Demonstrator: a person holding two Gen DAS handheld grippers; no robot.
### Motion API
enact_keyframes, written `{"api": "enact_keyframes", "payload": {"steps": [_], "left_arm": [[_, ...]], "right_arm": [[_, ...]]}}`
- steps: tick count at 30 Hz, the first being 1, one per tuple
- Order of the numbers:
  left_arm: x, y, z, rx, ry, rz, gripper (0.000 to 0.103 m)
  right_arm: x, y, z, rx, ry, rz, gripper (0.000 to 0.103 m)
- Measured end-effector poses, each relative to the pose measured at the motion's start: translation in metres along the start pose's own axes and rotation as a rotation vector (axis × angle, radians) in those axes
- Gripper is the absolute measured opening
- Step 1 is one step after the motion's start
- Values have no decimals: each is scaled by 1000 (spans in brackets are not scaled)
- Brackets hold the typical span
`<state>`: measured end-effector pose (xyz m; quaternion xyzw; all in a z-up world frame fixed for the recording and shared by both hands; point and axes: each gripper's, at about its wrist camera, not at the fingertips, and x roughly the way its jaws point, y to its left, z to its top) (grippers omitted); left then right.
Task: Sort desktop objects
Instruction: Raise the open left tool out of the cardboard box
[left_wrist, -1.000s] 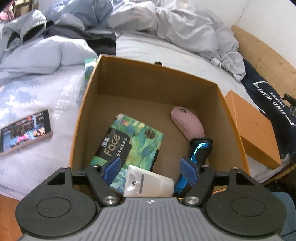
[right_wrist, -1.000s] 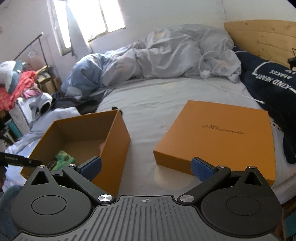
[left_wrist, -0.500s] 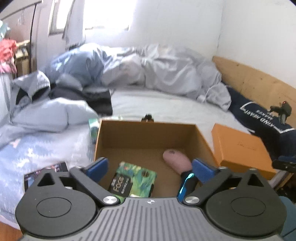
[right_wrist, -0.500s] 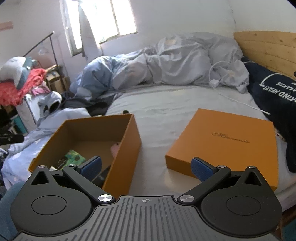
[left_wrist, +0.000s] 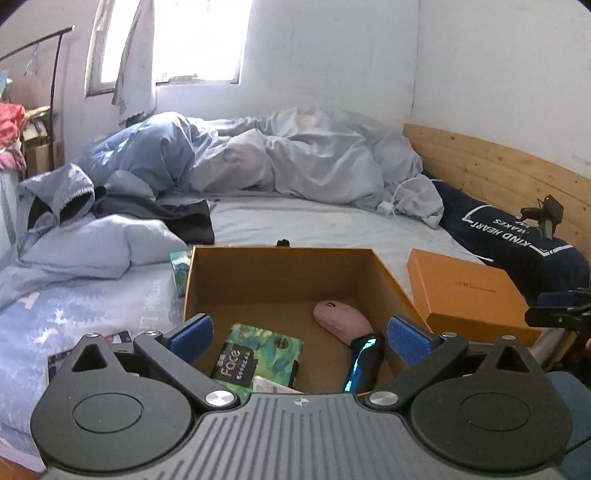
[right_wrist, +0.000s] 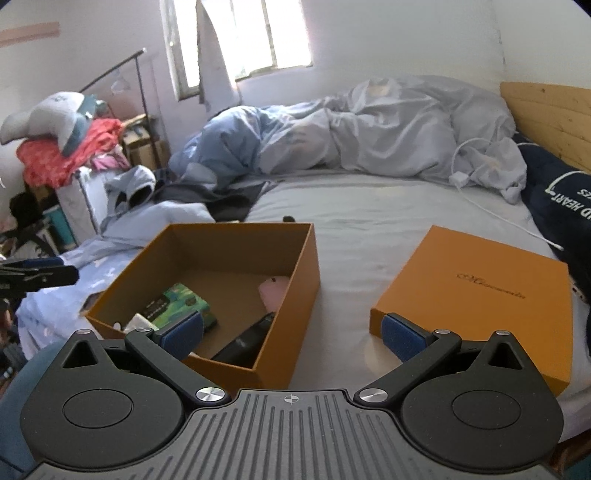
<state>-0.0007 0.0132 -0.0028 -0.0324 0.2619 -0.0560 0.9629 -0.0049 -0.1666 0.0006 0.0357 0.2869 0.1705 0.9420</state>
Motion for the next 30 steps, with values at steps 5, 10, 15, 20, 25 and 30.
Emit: {"api": "enact_keyframes", "payload": {"steps": [5,10,15,20,25,30], "left_arm": [[-3,1,0,-16,-2,-8,103],[-3,0,-2,-3,2,7,103],[1,-2,-5,17,19,23,103],[3,-4,-7,36,36,25,103],[3,-5,-9,42,44,20,103],[3,-6,-9,50,47,21,103]], "right_arm": [[-2,-1,-2,2,2,-4,103],[-2,0,-3,-3,5,-5,103],[0,0,-4,-7,12,-5,103],[2,1,-4,-7,19,-7,103],[4,2,-5,-9,24,-7,103],[6,4,-6,-14,33,-5,103]]}}
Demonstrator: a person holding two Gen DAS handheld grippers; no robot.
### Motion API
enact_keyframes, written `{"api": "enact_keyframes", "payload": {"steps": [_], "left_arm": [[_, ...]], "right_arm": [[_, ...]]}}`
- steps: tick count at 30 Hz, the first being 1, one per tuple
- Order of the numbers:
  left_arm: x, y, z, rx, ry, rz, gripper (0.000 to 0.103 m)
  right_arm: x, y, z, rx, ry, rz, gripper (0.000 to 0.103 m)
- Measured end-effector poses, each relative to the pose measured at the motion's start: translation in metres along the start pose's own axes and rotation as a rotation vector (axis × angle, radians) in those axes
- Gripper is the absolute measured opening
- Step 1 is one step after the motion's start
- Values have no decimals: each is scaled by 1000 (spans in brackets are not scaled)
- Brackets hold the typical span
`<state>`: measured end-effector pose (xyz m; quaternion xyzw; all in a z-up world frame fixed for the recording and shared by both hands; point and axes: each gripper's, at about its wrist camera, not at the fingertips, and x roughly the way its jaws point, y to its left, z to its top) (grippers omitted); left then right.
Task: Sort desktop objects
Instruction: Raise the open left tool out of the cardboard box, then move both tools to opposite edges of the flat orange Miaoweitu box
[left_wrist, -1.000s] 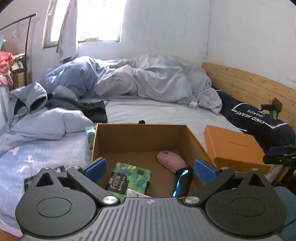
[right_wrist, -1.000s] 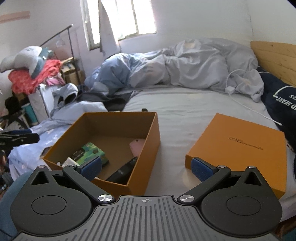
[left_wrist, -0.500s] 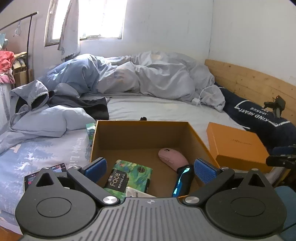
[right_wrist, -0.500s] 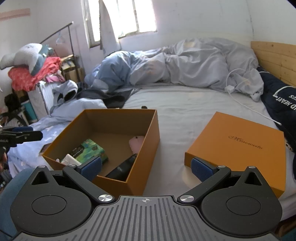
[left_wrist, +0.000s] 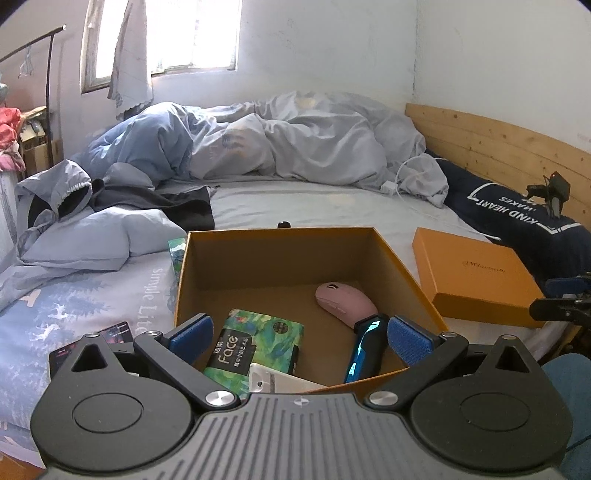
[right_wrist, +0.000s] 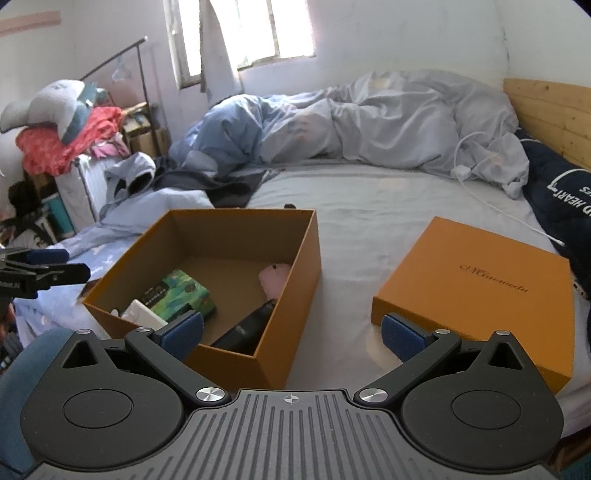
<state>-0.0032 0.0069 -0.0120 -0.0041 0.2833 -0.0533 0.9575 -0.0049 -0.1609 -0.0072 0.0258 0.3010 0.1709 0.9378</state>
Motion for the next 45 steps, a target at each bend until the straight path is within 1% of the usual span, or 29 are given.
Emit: {"api": "enact_keyframes", "payload": {"steps": [9,18,24,32,36,45], "left_arm": [[2,0,0,-7,20,-10,103],[7,-2,1,-18,33,-27,103],[17,-10,2,-11,53,-55,103],[27,-24,5,18,57,-80,103],[34,-32,9,9,59,-97,103],[65,-74,26,37,60,-172,103]], "right_arm": [[0,-3,2,4,1,-15,103],[-1,-20,3,21,-12,-64,103],[-3,-35,2,38,-18,-101,103],[-11,-67,4,87,-45,-168,103],[-12,-88,2,120,-49,-208,103],[-17,-136,-5,204,-71,-297,103]]}}
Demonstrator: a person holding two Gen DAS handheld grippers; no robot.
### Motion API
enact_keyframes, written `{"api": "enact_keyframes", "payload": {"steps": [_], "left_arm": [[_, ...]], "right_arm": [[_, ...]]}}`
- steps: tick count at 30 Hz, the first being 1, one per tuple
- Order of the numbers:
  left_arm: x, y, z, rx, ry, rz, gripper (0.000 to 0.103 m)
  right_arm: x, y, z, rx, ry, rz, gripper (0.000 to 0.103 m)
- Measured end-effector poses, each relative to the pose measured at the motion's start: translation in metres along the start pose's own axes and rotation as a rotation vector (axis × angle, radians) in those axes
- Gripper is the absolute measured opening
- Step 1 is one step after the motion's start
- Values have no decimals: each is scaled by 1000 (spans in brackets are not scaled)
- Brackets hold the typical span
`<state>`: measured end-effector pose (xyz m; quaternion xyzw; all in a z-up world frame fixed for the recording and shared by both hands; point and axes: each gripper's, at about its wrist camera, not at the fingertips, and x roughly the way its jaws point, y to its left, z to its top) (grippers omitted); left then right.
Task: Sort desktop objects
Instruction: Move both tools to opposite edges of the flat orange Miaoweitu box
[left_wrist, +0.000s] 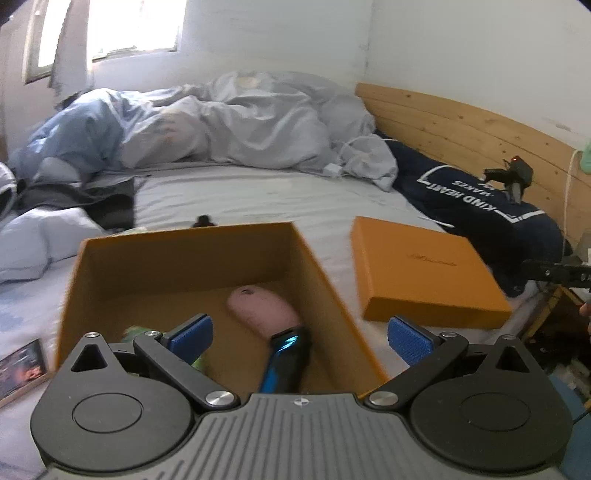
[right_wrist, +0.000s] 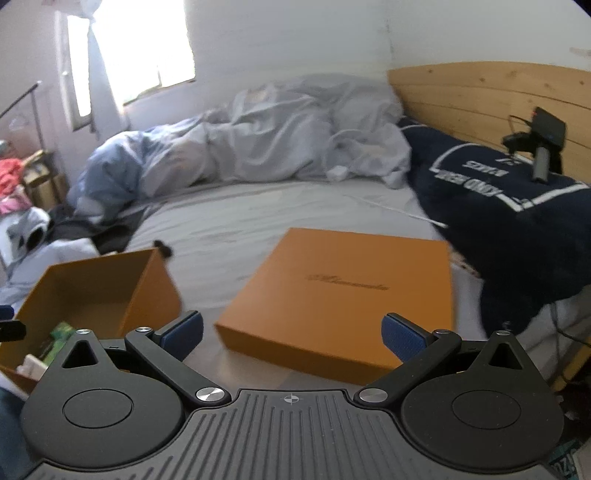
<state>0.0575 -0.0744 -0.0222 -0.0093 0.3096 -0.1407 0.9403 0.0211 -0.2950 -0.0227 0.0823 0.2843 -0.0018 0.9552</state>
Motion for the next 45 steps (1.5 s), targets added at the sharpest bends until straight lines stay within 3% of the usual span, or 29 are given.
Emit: {"api": "enact_keyframes", "payload": {"steps": [15,27,37,45], "left_arm": [[92,-69,44,38,53,-119,103],[180,-91,64,41,194,-190,103],[253,-95,69,62,262,-159,103],[294,-85,70,-3,327,-173,103]], "right_arm": [[39,-71,-1,152,24,-80,103],[90,-120,-10,226,83,-117,103],[126,-129,-16,219,132,-101,103],[149,-143,-25,252,163,-110,103]]}}
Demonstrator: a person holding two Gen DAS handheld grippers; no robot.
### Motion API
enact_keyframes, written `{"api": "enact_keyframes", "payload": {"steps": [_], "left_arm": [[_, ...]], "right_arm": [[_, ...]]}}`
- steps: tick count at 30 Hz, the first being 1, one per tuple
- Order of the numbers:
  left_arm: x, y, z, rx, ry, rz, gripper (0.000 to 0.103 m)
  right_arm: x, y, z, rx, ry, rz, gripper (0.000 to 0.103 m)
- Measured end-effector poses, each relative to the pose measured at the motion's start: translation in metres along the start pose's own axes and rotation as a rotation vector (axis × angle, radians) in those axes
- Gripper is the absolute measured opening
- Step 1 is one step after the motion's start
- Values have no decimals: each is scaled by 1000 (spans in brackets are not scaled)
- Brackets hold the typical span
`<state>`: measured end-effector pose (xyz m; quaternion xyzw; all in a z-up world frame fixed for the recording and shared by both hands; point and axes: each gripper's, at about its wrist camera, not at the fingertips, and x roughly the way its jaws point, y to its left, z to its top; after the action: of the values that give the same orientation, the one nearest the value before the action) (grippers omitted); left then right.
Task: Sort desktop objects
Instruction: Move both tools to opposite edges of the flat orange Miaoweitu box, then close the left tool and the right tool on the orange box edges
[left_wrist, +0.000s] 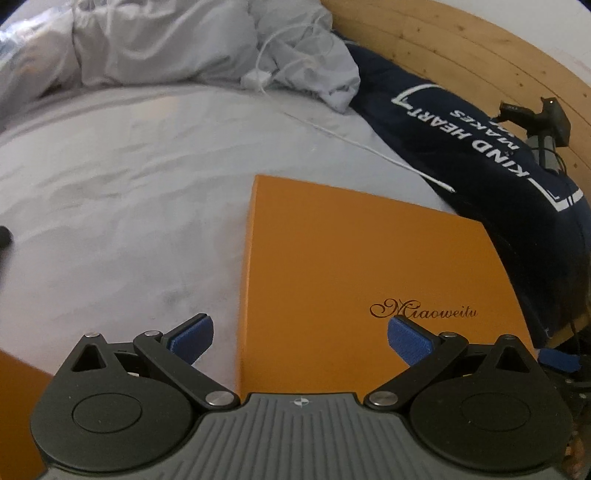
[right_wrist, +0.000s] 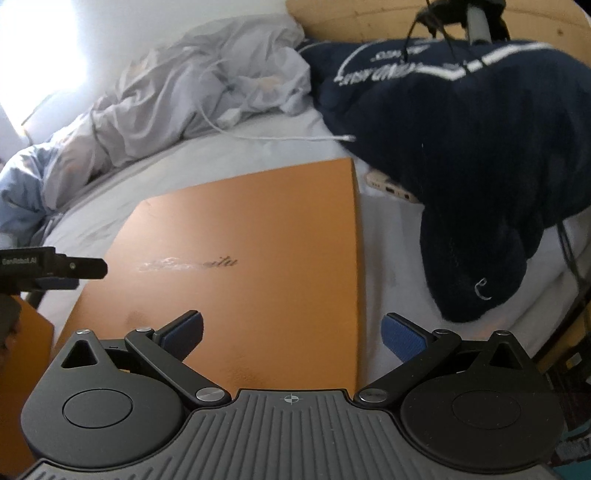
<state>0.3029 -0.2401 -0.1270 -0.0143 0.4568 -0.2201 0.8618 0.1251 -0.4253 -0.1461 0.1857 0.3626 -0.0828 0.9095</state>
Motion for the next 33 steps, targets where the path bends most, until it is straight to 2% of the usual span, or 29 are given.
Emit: {"api": "enact_keyframes", "payload": {"steps": [7,11,16,33], "left_arm": [[19,6,-2,8,42,10,103],[25,8,-1,-11,47,-24,103],[32,9,-1,-45,65,-60,103],[25,-1,-9,-18,50,-28,103]], "right_arm": [[15,-6,-4,30,11,10,101],[19,-8,-6,33,2,29,96],[20,-8,-4,36,7,32,95],[20,-9,3,43,41,25,93]]}}
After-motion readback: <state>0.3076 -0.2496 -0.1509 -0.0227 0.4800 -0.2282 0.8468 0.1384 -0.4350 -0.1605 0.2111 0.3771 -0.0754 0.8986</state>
